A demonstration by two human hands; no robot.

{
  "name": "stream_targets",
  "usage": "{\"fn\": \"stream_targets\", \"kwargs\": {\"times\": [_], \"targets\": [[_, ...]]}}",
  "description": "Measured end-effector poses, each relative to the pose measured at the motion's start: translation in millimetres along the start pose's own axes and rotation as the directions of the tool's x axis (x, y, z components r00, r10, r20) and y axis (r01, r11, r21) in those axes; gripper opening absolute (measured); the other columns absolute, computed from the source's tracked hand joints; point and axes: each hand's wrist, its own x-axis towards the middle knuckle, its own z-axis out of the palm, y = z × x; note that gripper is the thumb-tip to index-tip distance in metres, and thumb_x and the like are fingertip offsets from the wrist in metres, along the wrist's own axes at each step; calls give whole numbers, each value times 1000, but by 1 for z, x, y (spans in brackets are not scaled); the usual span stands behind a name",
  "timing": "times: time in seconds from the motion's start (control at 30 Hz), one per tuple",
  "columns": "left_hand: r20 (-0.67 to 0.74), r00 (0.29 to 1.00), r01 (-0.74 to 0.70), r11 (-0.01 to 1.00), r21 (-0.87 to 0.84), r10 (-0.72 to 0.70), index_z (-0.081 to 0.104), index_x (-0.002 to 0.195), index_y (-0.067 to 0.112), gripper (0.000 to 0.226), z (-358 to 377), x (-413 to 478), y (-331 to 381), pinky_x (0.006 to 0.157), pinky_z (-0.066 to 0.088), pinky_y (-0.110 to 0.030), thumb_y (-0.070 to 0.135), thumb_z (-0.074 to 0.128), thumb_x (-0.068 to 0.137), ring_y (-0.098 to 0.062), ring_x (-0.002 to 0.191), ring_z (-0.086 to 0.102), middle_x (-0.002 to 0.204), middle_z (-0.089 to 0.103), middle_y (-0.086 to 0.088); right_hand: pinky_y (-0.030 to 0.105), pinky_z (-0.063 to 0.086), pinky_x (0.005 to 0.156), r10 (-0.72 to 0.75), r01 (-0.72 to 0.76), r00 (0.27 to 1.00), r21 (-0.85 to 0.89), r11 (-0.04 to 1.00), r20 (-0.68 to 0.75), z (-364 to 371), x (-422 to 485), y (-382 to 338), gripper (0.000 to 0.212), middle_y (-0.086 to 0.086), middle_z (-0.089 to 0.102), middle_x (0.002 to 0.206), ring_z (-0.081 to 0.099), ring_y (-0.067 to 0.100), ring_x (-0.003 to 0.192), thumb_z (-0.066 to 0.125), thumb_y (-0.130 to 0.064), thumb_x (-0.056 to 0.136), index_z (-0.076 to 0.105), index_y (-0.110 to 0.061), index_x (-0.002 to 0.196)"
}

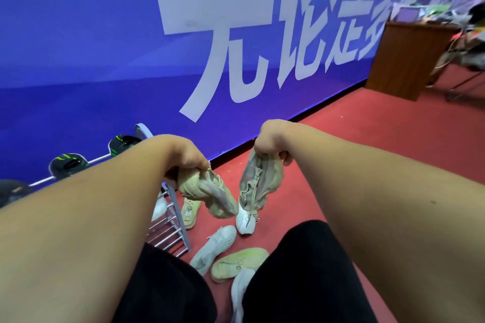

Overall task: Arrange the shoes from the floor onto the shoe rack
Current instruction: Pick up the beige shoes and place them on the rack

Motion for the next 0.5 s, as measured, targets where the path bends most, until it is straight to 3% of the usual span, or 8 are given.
{"fn": "stream_targets", "kwargs": {"times": [0.07,0.23,0.3,0.37,0.5], "targets": [[17,998,57,998,-5,-57,68,95,5,16,1,-9,-15,54,56,-29,19,62,94,-22,57,70,67,73,-10,45,60,79,-32,31,999,32,999,32,10,2,-6,15,16,60,71,60,33,63,52,-9,89,62,-3,80],[128,956,271,962,-42,-264,72,87,8,22,4,-20,-76,58,58,-28,18,56,96,-19,67,73,74,75,-6,53,62,75,-111,104,985,60,993,131,45,14,-25,16,18,63,69,61,35,62,54,-10,86,65,0,82],[144,932,343,938,-47,-333,77,79,11,27,6,-21,-103,79,60,-34,19,57,95,-22,88,75,84,76,-6,55,61,76,-149,141,972,55,988,181,58,21,-37,17,20,64,71,60,36,62,55,-10,85,67,1,86],[152,905,410,910,-55,-398,75,88,10,20,8,-26,-130,94,55,-39,20,59,94,-26,104,72,97,74,-8,57,60,77,-182,174,951,54,983,249,73,32,-51,22,25,70,80,60,36,62,55,-10,84,68,5,93],[191,859,496,865,-72,-476,70,93,12,17,9,-35,-185,66,55,-32,23,57,96,-19,74,68,84,71,-4,43,57,68,-216,248,881,-23,968,420,104,48,-87,23,22,66,79,56,31,60,52,-11,92,71,2,95]]}}
